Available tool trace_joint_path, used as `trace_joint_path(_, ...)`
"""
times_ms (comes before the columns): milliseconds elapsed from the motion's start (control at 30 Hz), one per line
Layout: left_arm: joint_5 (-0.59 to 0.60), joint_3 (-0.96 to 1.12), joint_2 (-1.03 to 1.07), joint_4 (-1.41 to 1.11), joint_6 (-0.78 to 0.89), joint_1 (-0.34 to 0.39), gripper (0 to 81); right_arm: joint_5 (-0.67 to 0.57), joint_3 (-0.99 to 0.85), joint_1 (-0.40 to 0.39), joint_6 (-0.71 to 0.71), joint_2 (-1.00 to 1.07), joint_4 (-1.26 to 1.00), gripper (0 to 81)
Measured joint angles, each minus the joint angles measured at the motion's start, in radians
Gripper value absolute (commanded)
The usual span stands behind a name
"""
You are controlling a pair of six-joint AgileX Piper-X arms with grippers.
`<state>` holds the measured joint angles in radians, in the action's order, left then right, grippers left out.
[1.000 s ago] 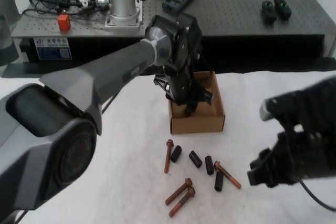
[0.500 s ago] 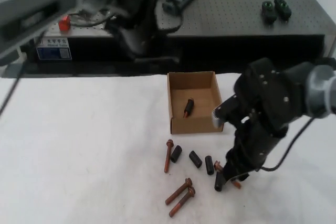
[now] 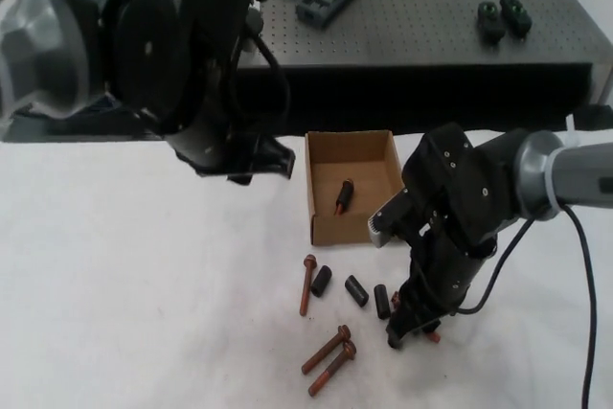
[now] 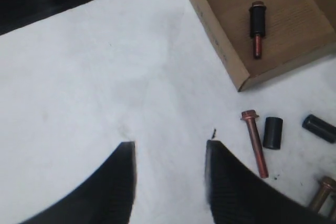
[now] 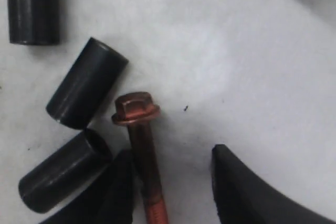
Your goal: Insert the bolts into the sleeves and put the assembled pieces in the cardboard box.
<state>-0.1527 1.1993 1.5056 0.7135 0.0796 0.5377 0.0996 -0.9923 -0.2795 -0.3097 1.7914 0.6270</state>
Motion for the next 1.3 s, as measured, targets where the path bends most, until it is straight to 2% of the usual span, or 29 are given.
trace_joint_path(67, 0.056, -0.026, -0.004, 0.000, 0.000, 0.000, 31.0, 0.000, 0.000, 0.000, 0.000, 0.004, -0.016, 26.0)
trace_joint_path(233, 0.105, -0.071, -0.003, 0.000, 0.000, 0.000, 31.0, -0.002, 0.000, -0.002, -0.002, 0.006, -0.030, 17.2)
trace_joint_path(367, 0.158, -0.133, -0.003, -0.007, 0.000, 0.000, 31.0, -0.004, -0.003, -0.002, -0.002, 0.013, -0.038, 0.8)
trace_joint_path(567, 0.374, -0.196, 0.012, -0.104, -0.022, -0.002, 31.0, -0.013, -0.006, -0.002, -0.002, 0.019, -0.040, 0.7)
trace_joint_path(700, 0.467, -0.194, 0.094, -0.147, -0.080, -0.002, 31.0, -0.023, -0.006, 0.005, 0.008, 0.008, -0.040, 0.7)
trace_joint_path(900, 0.452, -0.069, 0.261, -0.121, -0.175, 0.018, 29.6, -0.141, 0.085, 0.089, 0.142, -0.202, -0.047, 0.7)
trace_joint_path(1000, 0.409, 0.037, 0.332, -0.087, -0.177, 0.023, 27.3, -0.162, 0.201, 0.093, 0.184, -0.346, -0.050, 0.7)
trace_joint_path(1300, 0.366, 0.231, 0.500, 0.015, -0.178, 0.022, 27.2, -0.172, 0.353, 0.093, 0.248, -0.497, -0.042, 0.7)
